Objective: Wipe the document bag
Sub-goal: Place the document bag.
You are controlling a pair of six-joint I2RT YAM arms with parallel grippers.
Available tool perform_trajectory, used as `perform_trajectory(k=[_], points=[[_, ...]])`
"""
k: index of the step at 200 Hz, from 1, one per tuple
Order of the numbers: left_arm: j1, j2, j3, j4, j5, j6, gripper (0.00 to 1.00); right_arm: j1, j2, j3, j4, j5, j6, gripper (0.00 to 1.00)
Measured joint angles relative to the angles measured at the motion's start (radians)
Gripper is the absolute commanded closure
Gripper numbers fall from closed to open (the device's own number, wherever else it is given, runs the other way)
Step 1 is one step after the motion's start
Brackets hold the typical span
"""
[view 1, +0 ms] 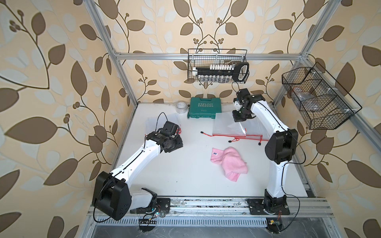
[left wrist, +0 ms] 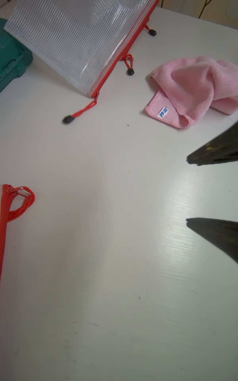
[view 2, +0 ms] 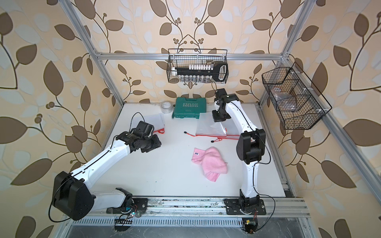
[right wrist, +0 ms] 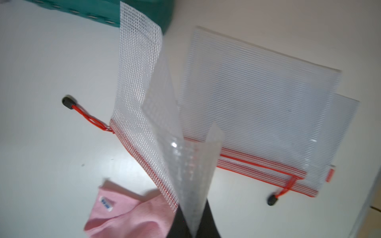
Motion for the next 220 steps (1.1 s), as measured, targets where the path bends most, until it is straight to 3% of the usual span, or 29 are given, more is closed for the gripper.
perform_trajectory(k=[35, 80, 126, 179, 220], points=[[0.0, 0.03, 0.028, -0.031, -0.002, 0.006, 0.55, -0.085, 0.088, 0.008, 0.034, 0.121, -0.092, 1.0], [0.0, 0.049, 0.048, -0.053, -0.02, 0.018, 0.55, -0.101, 0.19, 0.026, 0.116, 0.196, -0.186, 1.0], [0.02, 0.058, 0.052, -0.059, -0.025, 0.018, 0.55, -0.124, 0.203, 0.027, 0.213, 0.264, -0.265, 1.0], [0.042, 0.083, 0.061, -0.063, -0.025, 0.018, 0.55, -0.134, 0.206, 0.019, 0.266, 0.256, -0.323, 1.0], [0.051, 0.097, 0.063, -0.061, -0.024, 0.019, 0.55, -0.134, 0.204, -0.073, 0.287, 0.212, -0.379, 1.0]])
